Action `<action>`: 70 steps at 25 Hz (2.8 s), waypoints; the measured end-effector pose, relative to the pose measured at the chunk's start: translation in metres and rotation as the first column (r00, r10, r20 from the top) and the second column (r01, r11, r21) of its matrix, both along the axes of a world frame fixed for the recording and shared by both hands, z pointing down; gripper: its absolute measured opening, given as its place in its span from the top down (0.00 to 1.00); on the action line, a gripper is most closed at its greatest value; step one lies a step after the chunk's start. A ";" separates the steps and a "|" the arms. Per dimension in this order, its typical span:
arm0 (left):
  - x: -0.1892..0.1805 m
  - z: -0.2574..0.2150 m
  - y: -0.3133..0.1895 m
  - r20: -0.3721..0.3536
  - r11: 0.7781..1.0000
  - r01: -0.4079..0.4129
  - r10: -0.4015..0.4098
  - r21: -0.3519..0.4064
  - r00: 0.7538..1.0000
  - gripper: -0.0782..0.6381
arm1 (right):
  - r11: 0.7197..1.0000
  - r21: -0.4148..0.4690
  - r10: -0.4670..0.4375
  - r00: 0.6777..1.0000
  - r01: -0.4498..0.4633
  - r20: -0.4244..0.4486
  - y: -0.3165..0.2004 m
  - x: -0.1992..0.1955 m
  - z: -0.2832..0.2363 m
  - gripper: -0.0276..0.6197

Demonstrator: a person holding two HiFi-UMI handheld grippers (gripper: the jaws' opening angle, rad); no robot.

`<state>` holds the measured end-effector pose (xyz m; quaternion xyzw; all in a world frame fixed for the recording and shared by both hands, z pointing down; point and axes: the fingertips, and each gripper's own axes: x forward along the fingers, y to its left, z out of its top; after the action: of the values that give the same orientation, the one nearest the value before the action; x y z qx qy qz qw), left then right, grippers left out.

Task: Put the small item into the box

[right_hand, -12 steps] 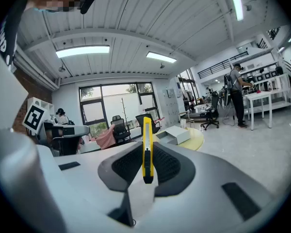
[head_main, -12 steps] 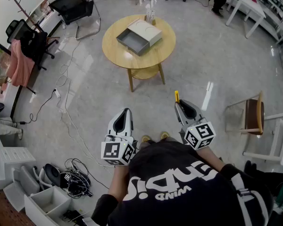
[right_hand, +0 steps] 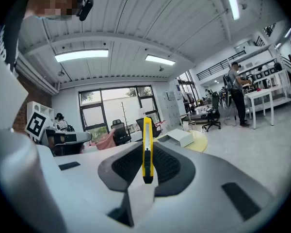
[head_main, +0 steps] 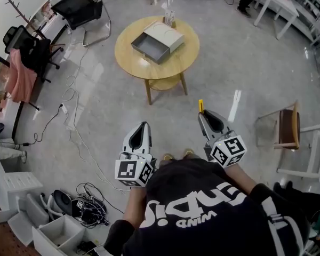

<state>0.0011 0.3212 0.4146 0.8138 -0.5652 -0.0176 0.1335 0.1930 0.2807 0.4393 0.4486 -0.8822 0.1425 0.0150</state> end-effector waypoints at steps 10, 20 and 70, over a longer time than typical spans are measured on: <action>-0.024 0.010 -0.025 0.005 0.998 -0.060 0.059 0.012 0.998 0.88 | 0.999 0.016 0.048 0.999 -0.048 0.013 -0.015 -0.021 0.006 0.87; -0.040 0.017 -0.070 -0.002 0.997 -0.072 0.072 0.006 0.997 0.88 | 0.998 0.019 0.067 0.998 -0.067 0.003 -0.058 -0.034 0.008 0.87; -0.116 -0.007 -0.431 0.034 0.998 0.061 -0.061 -0.002 0.998 0.88 | 0.987 -0.015 -0.161 0.987 0.162 0.029 -0.446 -0.145 -0.004 0.87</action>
<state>-0.1151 -0.1102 0.4074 0.7962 -0.5921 -0.0070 0.1243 0.0478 -0.1654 0.4354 0.3736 -0.9144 0.1547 0.0182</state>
